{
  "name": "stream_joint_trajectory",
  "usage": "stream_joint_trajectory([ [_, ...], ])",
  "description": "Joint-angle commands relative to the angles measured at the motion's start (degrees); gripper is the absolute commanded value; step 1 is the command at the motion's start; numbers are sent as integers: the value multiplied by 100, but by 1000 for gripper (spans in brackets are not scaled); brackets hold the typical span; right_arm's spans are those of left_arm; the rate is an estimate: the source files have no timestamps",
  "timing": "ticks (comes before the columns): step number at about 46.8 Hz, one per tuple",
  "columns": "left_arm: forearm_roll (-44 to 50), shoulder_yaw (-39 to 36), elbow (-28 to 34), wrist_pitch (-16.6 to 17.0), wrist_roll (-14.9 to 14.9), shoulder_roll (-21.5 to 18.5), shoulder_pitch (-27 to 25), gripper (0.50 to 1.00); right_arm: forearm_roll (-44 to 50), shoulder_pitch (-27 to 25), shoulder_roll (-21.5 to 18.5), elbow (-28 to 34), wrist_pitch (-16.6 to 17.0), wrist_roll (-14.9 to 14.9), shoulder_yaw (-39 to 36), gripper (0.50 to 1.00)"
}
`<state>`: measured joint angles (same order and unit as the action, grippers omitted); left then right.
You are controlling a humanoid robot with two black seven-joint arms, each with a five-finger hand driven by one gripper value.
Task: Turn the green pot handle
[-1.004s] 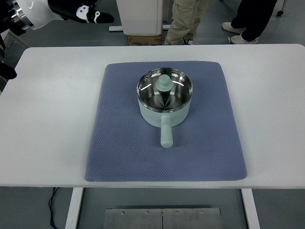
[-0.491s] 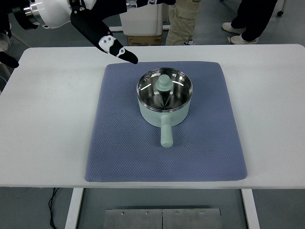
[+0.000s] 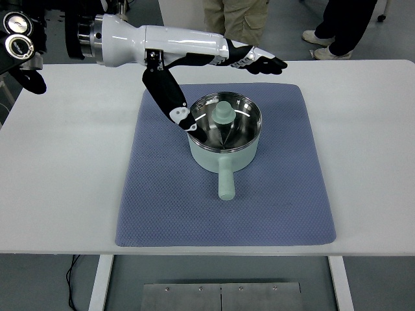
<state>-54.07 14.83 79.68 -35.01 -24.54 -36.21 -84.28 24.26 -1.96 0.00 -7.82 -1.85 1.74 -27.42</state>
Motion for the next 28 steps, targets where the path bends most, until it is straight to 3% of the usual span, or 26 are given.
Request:
stream_joint_trajectory([
  [1, -147, -50, 3, 1, 2, 96, -36, 1000, 0, 2, 0, -1, 0, 2, 0, 1000],
  [14, -798, -138, 530, 1, 2, 263, -177, 1000, 0, -6, 0, -1, 0, 2, 0, 1000],
  [28, -1430, -489, 583, 1, -7, 571, -308, 1000, 0, 2, 0, -1, 0, 2, 0, 1000],
])
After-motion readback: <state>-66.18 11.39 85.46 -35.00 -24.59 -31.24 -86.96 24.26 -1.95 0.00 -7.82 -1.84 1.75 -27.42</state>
